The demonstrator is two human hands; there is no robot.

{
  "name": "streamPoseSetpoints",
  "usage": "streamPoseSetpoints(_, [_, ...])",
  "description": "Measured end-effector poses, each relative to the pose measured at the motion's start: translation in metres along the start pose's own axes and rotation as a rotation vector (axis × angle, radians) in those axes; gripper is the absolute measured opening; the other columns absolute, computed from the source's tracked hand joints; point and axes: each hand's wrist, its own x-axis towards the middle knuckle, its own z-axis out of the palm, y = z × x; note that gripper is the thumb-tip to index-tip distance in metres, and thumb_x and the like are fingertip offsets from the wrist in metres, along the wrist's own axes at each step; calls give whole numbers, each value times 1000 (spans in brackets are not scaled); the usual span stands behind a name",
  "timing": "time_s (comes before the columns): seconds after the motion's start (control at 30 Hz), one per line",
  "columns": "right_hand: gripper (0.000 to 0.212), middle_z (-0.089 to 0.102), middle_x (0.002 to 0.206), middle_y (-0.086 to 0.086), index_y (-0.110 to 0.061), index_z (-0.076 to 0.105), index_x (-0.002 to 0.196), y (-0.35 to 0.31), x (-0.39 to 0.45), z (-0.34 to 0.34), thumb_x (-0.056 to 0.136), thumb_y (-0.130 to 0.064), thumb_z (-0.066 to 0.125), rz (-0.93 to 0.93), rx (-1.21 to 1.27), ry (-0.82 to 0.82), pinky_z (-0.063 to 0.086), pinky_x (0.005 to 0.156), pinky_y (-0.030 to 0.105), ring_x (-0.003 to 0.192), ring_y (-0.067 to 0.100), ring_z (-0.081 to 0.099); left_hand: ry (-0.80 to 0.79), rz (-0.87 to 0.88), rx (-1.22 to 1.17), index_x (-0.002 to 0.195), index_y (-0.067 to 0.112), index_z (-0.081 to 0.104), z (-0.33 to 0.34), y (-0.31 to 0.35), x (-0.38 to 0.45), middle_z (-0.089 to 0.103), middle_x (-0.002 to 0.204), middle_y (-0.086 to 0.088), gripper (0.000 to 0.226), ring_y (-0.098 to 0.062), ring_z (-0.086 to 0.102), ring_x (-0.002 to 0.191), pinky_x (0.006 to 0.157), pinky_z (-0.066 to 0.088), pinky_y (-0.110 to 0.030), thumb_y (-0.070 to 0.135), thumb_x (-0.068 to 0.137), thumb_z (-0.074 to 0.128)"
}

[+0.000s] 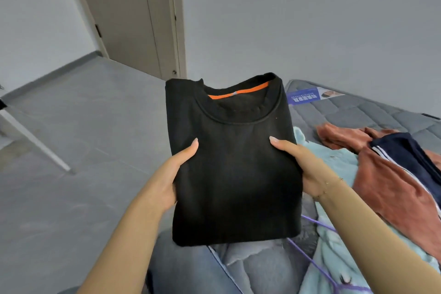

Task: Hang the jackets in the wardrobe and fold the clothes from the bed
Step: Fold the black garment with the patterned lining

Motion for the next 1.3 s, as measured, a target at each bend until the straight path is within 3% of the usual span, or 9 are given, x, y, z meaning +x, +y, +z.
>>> streamPoseSetpoints(0.13, [56,71,117,6,-15,74,114,-26,40,88,65,-40,82,43,62,-149,59,78,31,106,22,69,55,92,-27,103,29,77,-69,71,-16,73,114,2,48,-18,70,103,72,60,-30,55,63,83])
streamPoseSetpoints(0.27, [35,71,117,6,-17,78,104,-28,87,191,76,-37,73,92,-15,-251,59,75,28,105,20,69,158,112,-59,100,30,77,-151,118,-35,73,112,3,42,-18,71,100,81,54,-34,51,64,82])
streamPoseSetpoints(0.47, [61,67,126,7,-14,61,129,6,108,279,72,-32,78,232,-240,-364,56,84,27,116,23,64,251,6,-205,108,35,74,-245,96,-105,70,119,6,54,-13,68,106,75,58,-22,49,58,89])
streamPoseSetpoints(0.63, [69,70,120,7,-19,73,115,39,52,283,59,-58,87,554,-400,-315,57,85,31,112,24,67,367,-295,-286,125,31,61,-226,42,-182,69,120,11,86,-9,66,109,84,55,-25,60,49,90])
streamPoseSetpoints(0.8, [65,74,108,13,-13,77,103,33,-8,290,56,-56,90,743,-472,-177,60,73,33,99,29,72,547,-602,-321,136,19,51,-194,38,-219,66,123,-11,90,-33,63,112,99,49,-49,56,59,81])
streamPoseSetpoints(1.03, [57,77,86,-2,-17,72,97,45,-54,321,59,-58,83,602,-824,-68,60,79,33,80,16,73,777,-710,-511,125,-3,59,-175,16,-275,66,113,-27,55,-42,63,106,102,46,-52,31,83,74])
streamPoseSetpoints(1.13, [62,65,111,3,-13,63,105,52,-53,339,67,-59,81,565,-1092,-45,51,96,40,103,20,63,754,-755,-667,122,-6,60,-183,14,-291,66,111,-30,52,-45,64,103,99,47,-55,26,83,73])
streamPoseSetpoints(1.2, [90,55,129,7,-11,47,132,53,-51,344,64,-59,83,700,-1008,-27,47,100,39,116,25,56,691,-783,-794,120,-4,62,-192,17,-297,66,112,-30,53,-46,65,103,93,51,-56,24,77,76])
streamPoseSetpoints(1.3, [85,74,106,10,-6,57,126,45,-47,351,59,-48,87,859,-710,-80,57,89,40,94,27,72,578,-808,-881,108,-2,72,-206,22,-308,69,111,-26,56,-44,69,92,74,57,-50,28,63,86])
